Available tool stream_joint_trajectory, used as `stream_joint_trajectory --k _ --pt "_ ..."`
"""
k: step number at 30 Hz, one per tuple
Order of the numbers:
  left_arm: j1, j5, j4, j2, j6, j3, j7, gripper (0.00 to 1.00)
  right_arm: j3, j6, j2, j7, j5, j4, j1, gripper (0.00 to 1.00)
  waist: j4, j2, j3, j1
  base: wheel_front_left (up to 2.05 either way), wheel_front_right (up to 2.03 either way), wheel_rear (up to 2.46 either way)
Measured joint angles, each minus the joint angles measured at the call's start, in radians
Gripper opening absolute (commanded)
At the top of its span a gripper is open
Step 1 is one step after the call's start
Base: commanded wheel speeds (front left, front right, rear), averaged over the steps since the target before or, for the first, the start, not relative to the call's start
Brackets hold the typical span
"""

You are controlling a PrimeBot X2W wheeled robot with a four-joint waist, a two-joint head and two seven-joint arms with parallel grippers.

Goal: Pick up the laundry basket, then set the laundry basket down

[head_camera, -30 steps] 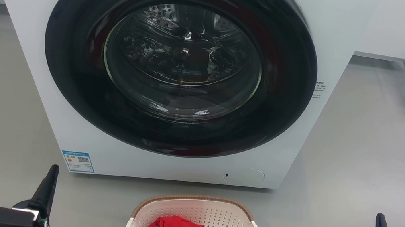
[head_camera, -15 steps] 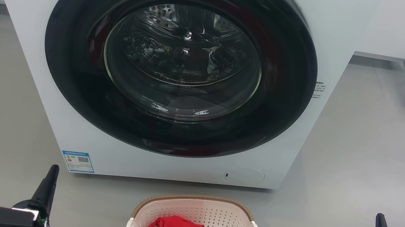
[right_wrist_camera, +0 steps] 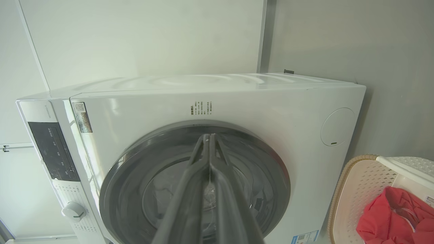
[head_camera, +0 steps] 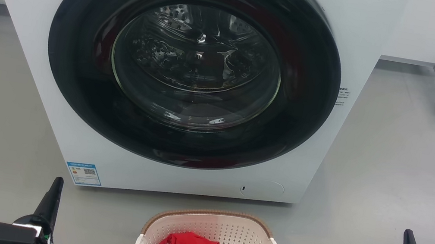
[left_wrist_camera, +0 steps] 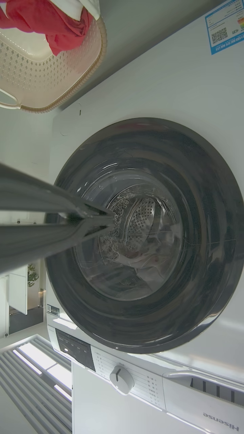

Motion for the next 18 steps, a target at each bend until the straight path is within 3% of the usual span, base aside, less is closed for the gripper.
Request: stream_joint_trajectory --k 18 --pt "0.000 0.000 0.000 0.000 0.000 0.000 0.000 0.00 0.000 0.000 0.000 0.000 0.001 0.000 0.000 0.00 0.000 0.0000 0.000 0.0000 0.00 0.00 0.00"
